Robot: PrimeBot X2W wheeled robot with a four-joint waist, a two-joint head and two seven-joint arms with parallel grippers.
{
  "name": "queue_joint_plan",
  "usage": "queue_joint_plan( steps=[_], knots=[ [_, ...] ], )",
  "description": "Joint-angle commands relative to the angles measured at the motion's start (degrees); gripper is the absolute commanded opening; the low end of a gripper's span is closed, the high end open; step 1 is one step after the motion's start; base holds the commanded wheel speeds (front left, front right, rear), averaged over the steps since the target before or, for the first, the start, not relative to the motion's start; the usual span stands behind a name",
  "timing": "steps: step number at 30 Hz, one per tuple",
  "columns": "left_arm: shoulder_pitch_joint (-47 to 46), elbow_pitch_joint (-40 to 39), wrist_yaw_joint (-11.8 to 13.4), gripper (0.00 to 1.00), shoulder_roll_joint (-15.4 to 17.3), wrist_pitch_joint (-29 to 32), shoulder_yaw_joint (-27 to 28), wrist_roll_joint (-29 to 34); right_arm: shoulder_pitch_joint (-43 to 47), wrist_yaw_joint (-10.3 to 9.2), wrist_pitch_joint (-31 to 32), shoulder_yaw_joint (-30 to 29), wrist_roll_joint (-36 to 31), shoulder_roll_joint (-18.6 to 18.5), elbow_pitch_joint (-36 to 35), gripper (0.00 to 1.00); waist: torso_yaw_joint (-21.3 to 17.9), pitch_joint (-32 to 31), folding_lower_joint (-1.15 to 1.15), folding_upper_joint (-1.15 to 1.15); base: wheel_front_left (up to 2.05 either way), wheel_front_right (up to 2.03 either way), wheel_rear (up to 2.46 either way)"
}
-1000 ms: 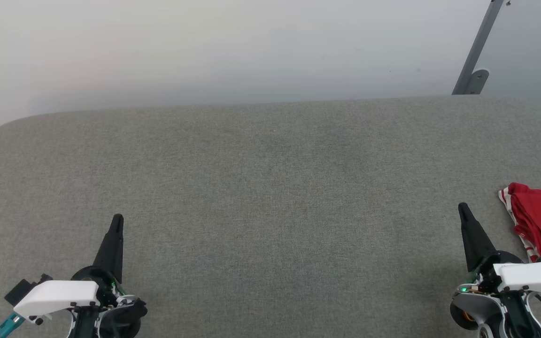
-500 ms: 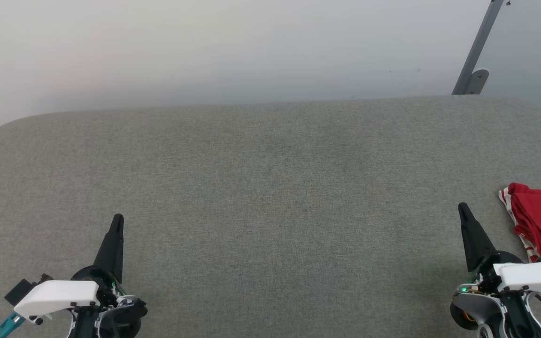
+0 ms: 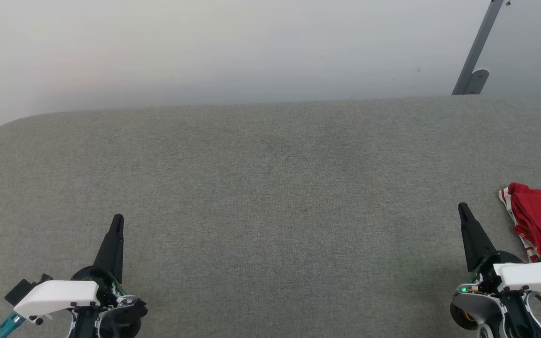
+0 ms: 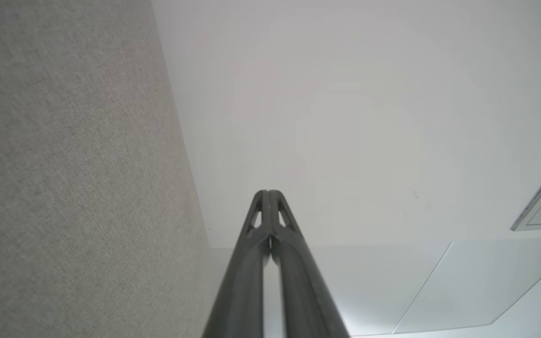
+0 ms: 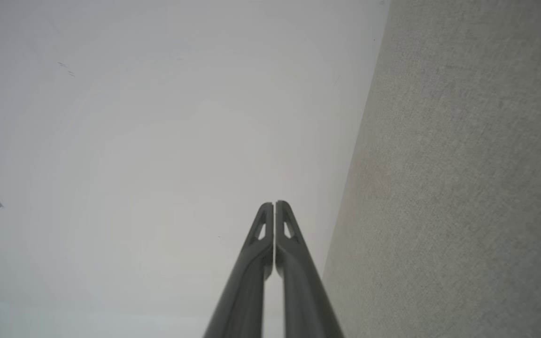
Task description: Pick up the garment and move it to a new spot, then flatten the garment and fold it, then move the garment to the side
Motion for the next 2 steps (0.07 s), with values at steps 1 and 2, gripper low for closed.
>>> queue_joint_plan(
  steps=[1,2],
  knots=[
    [-0.7,0.0,0.1,0.00,0.0,0.1,0.2,0.2,-0.2,0.00,0.1,0.1,0.2,0.1,-0.1,0.00,0.0,0.0,0.00,0.00,0.00,0.00,0.00],
    [-0.7,0.0,0.1,0.00,0.0,0.1,0.2,0.2,-0.2,0.00,0.1,0.1,0.2,0.1,-0.1,0.00,0.0,0.0,0.00,0.00,0.00,0.00,0.00]
  ],
)
